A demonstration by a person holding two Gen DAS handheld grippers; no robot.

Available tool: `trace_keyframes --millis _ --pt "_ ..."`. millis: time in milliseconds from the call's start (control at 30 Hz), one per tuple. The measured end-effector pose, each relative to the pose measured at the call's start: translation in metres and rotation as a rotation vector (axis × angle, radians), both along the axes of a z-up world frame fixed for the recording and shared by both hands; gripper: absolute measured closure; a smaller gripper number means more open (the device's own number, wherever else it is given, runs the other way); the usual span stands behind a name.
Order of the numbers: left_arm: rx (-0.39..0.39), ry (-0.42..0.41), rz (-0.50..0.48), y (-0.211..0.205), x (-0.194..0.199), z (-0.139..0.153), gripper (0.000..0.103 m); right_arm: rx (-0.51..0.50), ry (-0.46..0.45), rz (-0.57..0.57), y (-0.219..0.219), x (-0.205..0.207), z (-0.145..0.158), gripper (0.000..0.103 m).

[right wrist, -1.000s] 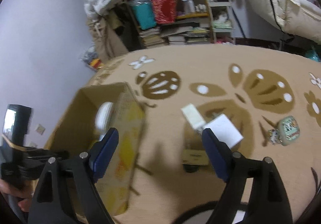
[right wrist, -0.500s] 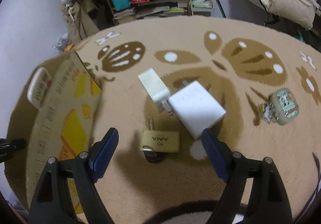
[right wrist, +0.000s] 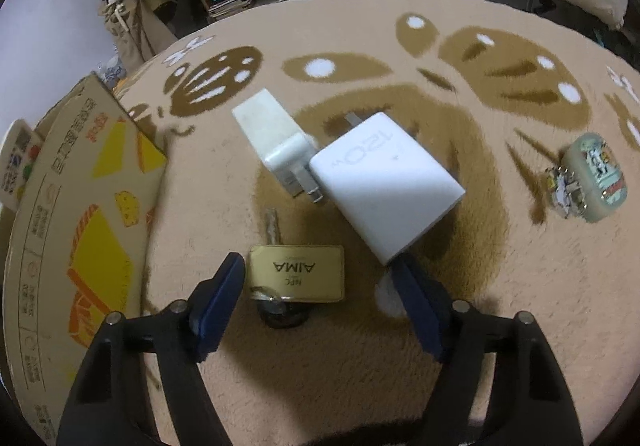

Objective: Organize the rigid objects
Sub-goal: 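Close the right gripper on the gold AIMA tag keyfob and lift it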

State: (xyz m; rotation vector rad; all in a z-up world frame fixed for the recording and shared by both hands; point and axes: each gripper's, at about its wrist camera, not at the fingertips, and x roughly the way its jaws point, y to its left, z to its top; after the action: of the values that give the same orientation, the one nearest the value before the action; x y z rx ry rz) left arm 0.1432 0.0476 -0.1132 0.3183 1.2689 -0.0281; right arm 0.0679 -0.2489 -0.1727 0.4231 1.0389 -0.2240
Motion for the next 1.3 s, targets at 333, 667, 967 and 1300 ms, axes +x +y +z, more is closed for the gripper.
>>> trace_keyframes --millis 333,667,967,1300 --pt "0.000 -0.001 -0.001 0.000 -0.001 0.000 0.084 -0.152 0.033 0.059 0.021 0.005 -0.006 0.022" --pt "-0.003 0.002 0.000 0.001 -0.001 -0.001 0.084 -0.214 0.011 0.080 0.028 0.000 0.003 0.051" --pt "-0.001 0.001 -0.001 0.001 -0.001 -0.002 0.085 -0.032 -0.064 0.070 0.025 -0.006 0.019 0.051" --pt "0.001 0.000 -0.003 0.001 -0.002 -0.003 0.084 0.083 -0.170 0.090 0.027 -0.012 0.048 0.051"
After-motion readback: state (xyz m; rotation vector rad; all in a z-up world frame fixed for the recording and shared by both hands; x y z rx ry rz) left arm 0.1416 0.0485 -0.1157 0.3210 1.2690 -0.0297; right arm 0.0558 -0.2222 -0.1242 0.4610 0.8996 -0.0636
